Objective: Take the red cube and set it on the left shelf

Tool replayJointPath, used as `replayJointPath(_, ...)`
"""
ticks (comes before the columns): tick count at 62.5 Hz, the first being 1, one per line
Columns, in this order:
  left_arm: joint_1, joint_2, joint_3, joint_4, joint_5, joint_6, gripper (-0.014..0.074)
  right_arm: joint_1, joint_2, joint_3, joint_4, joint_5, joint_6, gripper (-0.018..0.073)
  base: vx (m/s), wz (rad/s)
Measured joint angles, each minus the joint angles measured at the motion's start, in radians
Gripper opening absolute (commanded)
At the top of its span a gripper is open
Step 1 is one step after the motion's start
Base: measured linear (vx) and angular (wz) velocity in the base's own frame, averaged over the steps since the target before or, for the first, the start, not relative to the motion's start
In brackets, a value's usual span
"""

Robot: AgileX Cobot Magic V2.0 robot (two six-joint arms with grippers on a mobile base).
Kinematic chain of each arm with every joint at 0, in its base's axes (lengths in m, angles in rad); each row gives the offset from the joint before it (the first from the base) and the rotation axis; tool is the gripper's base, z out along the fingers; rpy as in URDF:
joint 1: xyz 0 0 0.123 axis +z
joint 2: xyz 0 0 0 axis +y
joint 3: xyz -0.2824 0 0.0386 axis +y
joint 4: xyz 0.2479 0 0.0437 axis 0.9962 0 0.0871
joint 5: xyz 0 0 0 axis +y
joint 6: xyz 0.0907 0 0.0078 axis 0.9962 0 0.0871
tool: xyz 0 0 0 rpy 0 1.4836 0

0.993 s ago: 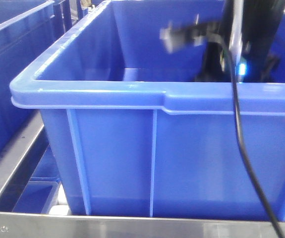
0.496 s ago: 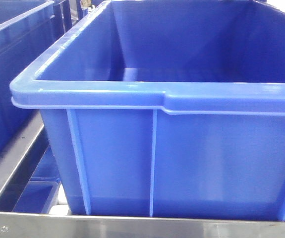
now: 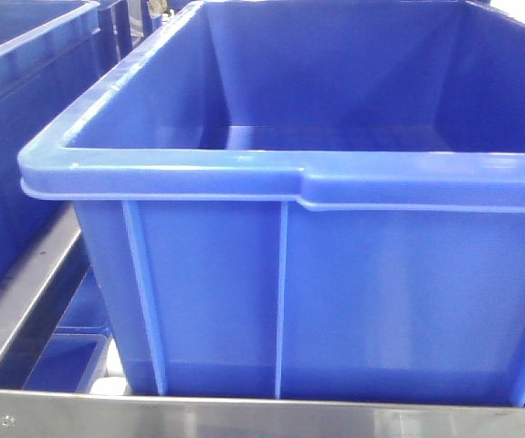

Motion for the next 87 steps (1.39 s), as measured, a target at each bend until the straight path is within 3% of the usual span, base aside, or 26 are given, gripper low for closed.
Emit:
replayJointPath(14,0.000,0.000,0.000,0.000,0.000,0.000,0.0102,0.000,-0.121,0.092,0.000,0.000,0.000,0.0053,0.00,0.00)
replayJointPath(52,0.000,0.000,0.000,0.000,0.000,0.000,0.0101,0.000,-0.125,0.097,0.000,-0.008,0.000,0.0053,0.00,0.00)
replayJointPath(59,0.000,0.000,0.000,0.000,0.002,0.000,0.0102,-0.013,-0.125,0.097,0.040,-0.049,0.000,0.0053,0.00,0.00)
replayJointPath(65,0.000,0.000,0.000,0.000,0.002,0.000,0.0102,-0.070,-0.127,0.113,0.074,-0.114,0.000,0.0053,0.00,0.00)
replayJointPath(87,0.000,0.000,0.000,0.000,0.002,0.000,0.0102,-0.464,-0.292,0.294,0.124,-0.354,0.000,0.0053,0.00,0.00)
